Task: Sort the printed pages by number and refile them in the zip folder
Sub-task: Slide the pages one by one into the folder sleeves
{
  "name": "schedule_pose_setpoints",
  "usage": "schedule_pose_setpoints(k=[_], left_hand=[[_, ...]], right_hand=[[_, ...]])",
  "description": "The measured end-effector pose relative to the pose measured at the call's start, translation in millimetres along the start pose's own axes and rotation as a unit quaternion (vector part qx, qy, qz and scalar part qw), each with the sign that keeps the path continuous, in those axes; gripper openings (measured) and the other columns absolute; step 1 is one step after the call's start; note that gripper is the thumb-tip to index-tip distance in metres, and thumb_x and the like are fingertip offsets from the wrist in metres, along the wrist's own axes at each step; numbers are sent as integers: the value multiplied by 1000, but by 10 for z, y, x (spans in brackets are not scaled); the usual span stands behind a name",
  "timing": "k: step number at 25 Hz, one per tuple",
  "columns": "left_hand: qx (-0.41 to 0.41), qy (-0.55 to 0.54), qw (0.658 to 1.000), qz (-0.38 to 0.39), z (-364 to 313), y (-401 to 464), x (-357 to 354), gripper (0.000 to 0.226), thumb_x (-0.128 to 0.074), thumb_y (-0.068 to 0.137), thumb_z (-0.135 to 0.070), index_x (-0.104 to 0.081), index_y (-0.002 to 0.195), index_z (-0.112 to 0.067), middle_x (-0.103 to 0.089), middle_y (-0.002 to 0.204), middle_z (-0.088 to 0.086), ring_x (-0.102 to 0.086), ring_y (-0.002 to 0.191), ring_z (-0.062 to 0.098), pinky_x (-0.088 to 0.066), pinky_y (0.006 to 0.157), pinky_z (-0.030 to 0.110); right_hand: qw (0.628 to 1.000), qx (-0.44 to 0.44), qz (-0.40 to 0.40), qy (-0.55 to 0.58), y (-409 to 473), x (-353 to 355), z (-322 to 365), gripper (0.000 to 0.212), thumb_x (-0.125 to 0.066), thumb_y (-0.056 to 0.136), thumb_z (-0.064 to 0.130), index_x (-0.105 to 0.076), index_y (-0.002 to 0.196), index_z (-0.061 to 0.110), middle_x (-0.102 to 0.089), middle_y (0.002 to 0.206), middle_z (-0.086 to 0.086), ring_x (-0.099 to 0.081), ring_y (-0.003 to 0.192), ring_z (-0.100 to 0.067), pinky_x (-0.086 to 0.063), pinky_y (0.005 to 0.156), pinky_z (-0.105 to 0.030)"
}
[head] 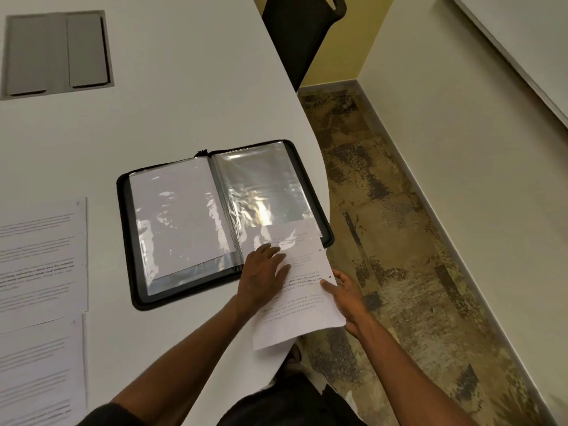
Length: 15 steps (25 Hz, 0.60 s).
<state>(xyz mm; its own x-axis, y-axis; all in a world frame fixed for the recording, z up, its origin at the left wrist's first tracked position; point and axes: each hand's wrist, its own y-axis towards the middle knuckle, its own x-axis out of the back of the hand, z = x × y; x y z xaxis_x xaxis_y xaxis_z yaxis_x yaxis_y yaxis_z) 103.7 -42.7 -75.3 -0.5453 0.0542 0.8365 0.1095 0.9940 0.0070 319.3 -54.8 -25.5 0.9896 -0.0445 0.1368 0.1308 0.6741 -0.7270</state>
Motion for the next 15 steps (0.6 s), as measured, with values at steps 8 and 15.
schedule_pose_setpoints(k=[8, 15], left_hand=[[358, -157, 920, 13, -50, -1211, 187, 50, -67, 89, -42, -57, 134, -23, -55, 136, 3, -53, 120, 21, -45, 101, 35], [492, -400, 772, 41, -182, -1291, 135, 56, -72, 86, -16, -50, 137, -26, -66, 107, -1, -65, 97, 19, -57, 90, 41]], right_hand=[[988, 21, -9, -156, -82, 72, -246, 25, -65, 95, 5, -65, 117, 16, -72, 116, -5, -71, 96, -22, -59, 88, -44], [997, -17, 24, -77, 148, -11, -14, 18, -62, 97, 5, -63, 113, 14, -72, 110, -9, -71, 95, -30, -61, 79, -43]])
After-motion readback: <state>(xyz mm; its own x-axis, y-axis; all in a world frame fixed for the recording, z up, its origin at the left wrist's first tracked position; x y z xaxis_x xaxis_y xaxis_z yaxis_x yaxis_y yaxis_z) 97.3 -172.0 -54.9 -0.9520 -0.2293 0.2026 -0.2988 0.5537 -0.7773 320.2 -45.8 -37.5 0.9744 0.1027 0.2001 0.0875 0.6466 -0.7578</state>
